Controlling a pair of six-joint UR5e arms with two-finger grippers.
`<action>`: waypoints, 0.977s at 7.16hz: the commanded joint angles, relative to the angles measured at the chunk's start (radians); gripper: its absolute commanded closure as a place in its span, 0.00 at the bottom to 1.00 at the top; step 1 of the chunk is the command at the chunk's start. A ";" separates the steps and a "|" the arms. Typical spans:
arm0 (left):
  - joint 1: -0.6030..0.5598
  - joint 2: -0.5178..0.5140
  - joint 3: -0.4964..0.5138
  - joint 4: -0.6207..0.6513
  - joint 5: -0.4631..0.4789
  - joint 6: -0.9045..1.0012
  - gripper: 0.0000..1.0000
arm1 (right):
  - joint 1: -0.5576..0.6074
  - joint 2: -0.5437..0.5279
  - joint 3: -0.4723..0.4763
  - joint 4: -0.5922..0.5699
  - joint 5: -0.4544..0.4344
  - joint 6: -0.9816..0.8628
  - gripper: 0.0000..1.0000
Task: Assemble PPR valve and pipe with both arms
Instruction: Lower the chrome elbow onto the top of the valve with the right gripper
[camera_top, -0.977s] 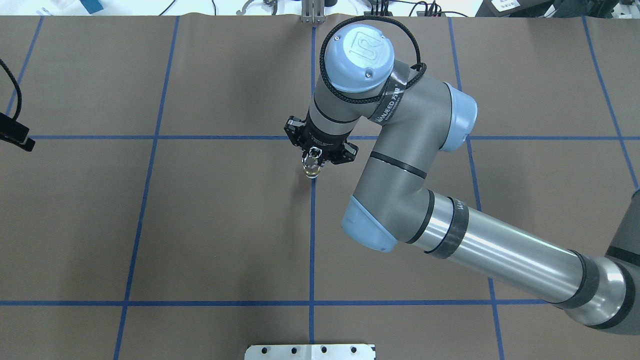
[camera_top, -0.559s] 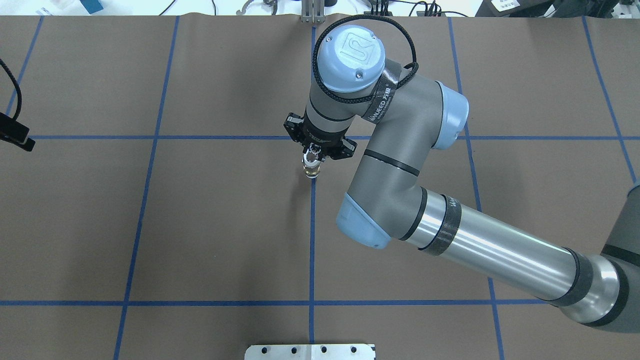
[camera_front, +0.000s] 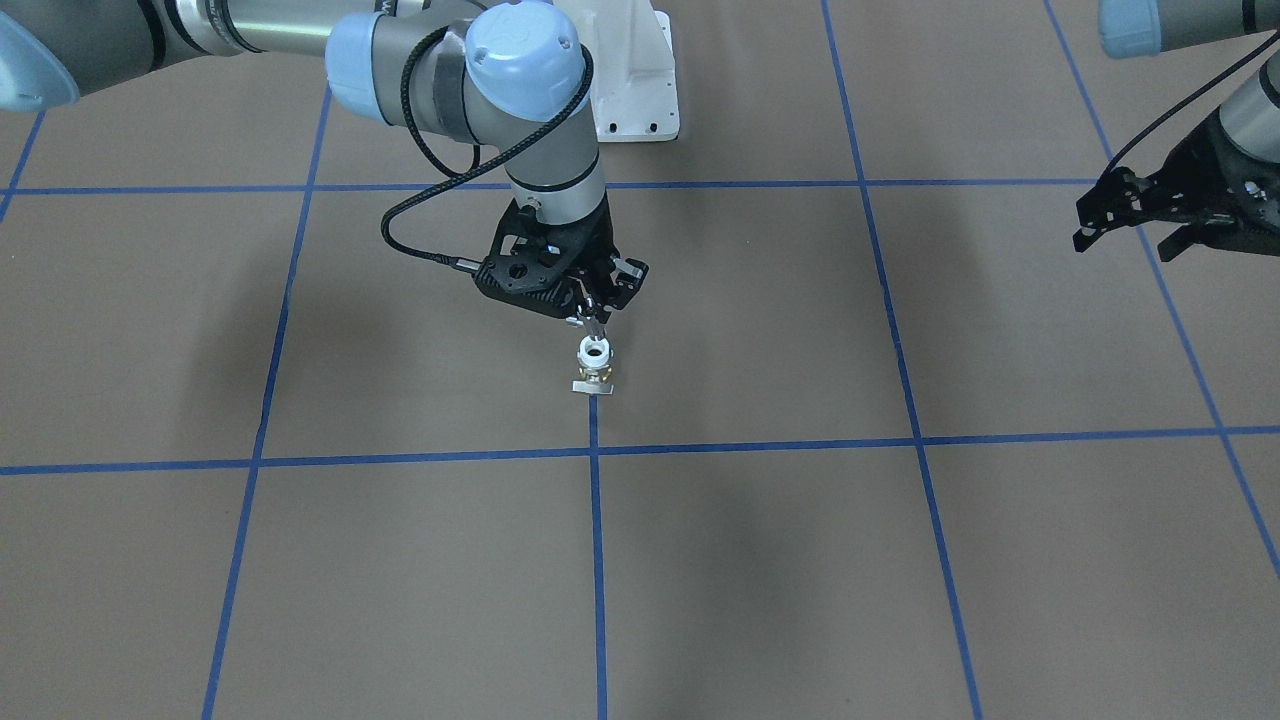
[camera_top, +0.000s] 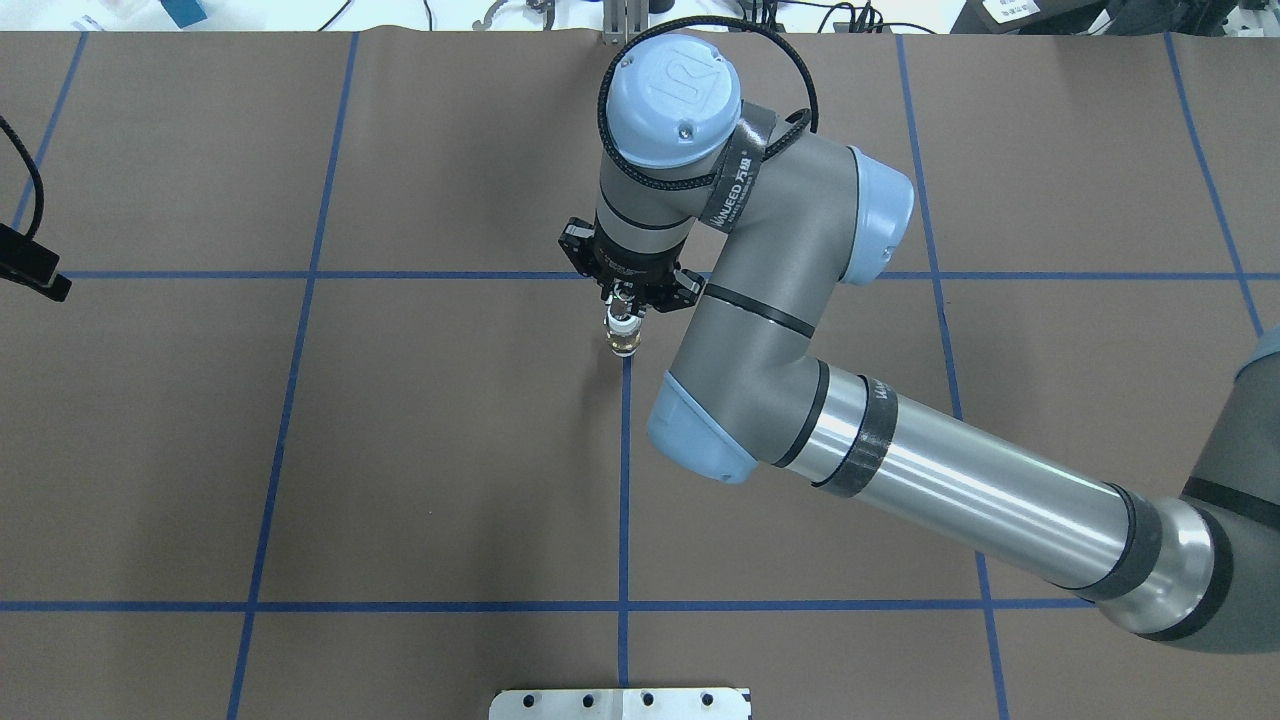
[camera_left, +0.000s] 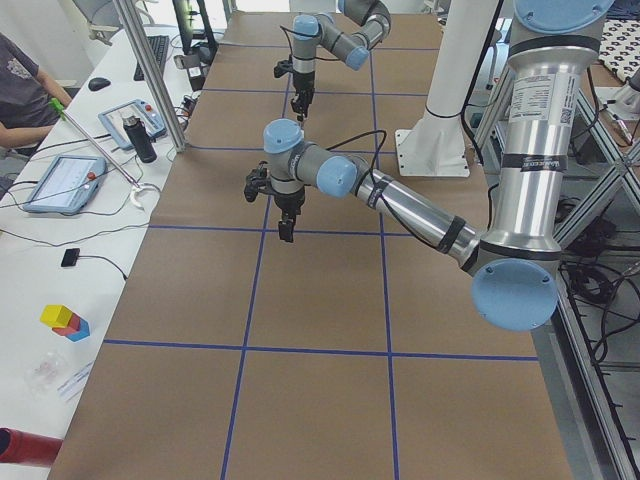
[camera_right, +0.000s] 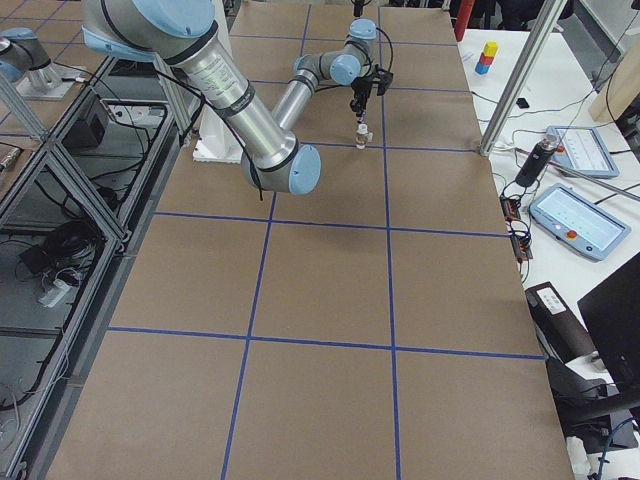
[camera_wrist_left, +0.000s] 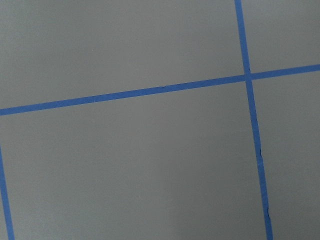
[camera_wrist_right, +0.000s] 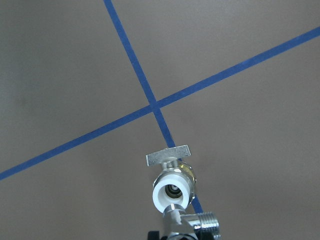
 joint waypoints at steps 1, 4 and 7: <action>0.000 0.001 0.003 0.000 0.000 0.003 0.00 | 0.000 0.010 -0.013 -0.017 -0.003 -0.008 1.00; 0.000 0.002 0.000 0.000 0.000 -0.002 0.00 | 0.002 0.015 -0.039 -0.013 -0.021 -0.014 1.00; 0.000 0.000 0.000 0.000 0.000 -0.005 0.00 | 0.000 0.017 -0.040 -0.008 -0.022 -0.011 1.00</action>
